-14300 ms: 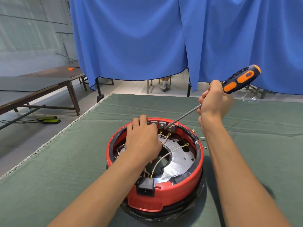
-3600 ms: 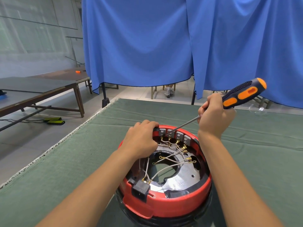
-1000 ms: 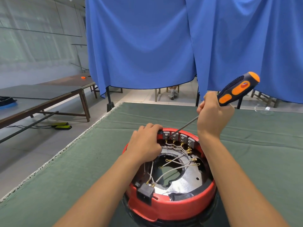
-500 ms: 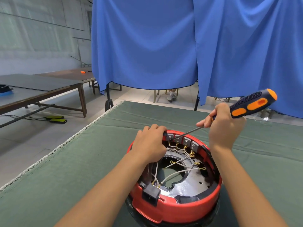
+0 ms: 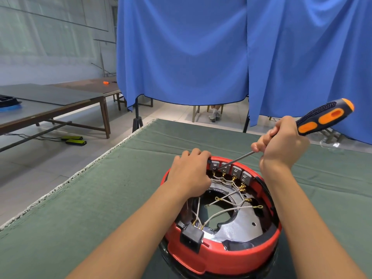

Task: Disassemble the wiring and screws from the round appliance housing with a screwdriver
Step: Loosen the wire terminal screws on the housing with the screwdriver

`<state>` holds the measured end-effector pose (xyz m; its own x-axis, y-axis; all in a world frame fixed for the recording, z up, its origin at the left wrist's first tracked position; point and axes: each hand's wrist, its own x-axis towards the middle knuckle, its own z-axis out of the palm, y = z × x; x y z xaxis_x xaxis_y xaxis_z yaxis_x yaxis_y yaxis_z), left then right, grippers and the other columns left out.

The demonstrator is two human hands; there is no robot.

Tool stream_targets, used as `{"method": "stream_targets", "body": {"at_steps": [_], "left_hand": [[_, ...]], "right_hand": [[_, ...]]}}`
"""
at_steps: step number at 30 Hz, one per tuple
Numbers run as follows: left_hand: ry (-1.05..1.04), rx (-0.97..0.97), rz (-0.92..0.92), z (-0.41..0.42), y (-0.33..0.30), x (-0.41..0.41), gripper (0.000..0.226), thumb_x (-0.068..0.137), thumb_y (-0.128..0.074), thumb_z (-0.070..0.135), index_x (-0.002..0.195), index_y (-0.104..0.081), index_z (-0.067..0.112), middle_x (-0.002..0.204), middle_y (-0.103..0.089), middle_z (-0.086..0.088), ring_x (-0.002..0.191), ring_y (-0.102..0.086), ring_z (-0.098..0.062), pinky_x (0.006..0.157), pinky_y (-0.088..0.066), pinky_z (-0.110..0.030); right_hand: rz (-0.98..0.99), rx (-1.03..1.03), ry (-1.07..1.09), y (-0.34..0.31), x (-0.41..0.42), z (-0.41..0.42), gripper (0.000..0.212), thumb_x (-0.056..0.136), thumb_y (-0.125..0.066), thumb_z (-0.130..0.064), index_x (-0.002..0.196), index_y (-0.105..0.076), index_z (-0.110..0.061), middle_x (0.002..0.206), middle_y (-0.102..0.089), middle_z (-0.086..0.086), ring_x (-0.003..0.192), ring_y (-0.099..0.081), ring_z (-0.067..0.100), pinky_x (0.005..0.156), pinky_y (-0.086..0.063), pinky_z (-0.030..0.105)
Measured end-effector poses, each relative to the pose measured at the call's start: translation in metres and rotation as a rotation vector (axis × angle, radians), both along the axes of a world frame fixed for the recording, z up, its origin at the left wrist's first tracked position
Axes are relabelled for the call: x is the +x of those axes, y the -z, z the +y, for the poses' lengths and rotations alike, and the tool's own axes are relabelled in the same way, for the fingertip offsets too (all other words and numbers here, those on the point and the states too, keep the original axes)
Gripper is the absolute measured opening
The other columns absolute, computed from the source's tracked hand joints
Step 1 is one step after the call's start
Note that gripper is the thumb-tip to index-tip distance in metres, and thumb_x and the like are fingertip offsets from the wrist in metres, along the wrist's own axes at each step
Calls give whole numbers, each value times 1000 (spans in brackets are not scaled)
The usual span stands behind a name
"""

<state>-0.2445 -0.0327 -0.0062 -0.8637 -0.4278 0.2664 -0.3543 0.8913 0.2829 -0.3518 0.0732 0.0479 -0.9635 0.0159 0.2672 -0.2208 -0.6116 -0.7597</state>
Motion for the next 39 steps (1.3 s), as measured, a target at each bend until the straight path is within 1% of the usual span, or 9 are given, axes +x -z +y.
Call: {"method": "stream_targets", "body": {"at_steps": [7,11,14,21,25,32,37,39], "left_hand": [[-1,3,0,0,0,0,60,82,-54,17,139,-37,24,133,-45,-1,119,-41,-25,99,-32,-37],[-3,-1,-6,0,0,-1,61,82,-54,17,139,-37,25,133,-45,-1,119,-41,-25,99,-32,-37],[-5,-4,-3,1,0,0,60,81,-54,16,139,-37,26,133,-45,0,119,-41,-25,98,-32,-37],[-5,-10,-6,2,0,0,61,82,-55,16,139,-36,26,134,-46,0,119,-41,-23,98,-32,-36],[-2,-6,-4,2,0,-1,61,82,-56,17,139,-36,26,133,-46,1,118,-41,-22,98,-32,-35],[-2,-7,2,0,1,-2,64,81,-55,15,141,-36,27,135,-46,2,120,-41,-22,98,-32,-35],[-3,-4,0,0,1,-2,64,81,-55,14,140,-37,27,135,-46,2,120,-41,-22,99,-32,-36],[-1,-6,1,0,2,-3,64,81,-55,15,140,-37,27,135,-46,2,120,-41,-22,99,-33,-37]], "right_hand": [[-65,-17,-2,-4,-6,-4,26,61,-47,-16,42,-29,-18,39,-21,-1,35,-15,16,44,-23,18],[-90,-61,-7,-3,-8,-5,28,68,-48,-13,47,-29,-17,40,-21,-3,34,-16,15,44,-22,16],[-96,-72,-3,-3,-9,-5,33,74,-48,-8,49,-28,-16,40,-21,-3,33,-16,15,43,-21,15],[-104,-71,-6,-5,-11,-7,37,77,-50,-7,48,-30,-17,37,-24,-5,31,-18,14,40,-22,15],[-108,-53,2,-6,-12,-8,35,77,-50,-7,51,-29,-17,38,-23,-4,32,-19,14,40,-23,15],[-131,-14,4,-7,-14,-8,33,78,-51,-8,55,-29,-17,49,-23,2,34,-20,14,39,-23,16],[-120,25,8,-8,-15,-10,31,78,-51,-9,58,-29,-17,54,-24,4,43,-20,18,40,-22,20],[-138,68,-14,-6,-14,-11,31,76,-53,-11,56,-30,-17,52,-24,2,43,-20,19,42,-21,21]]}}
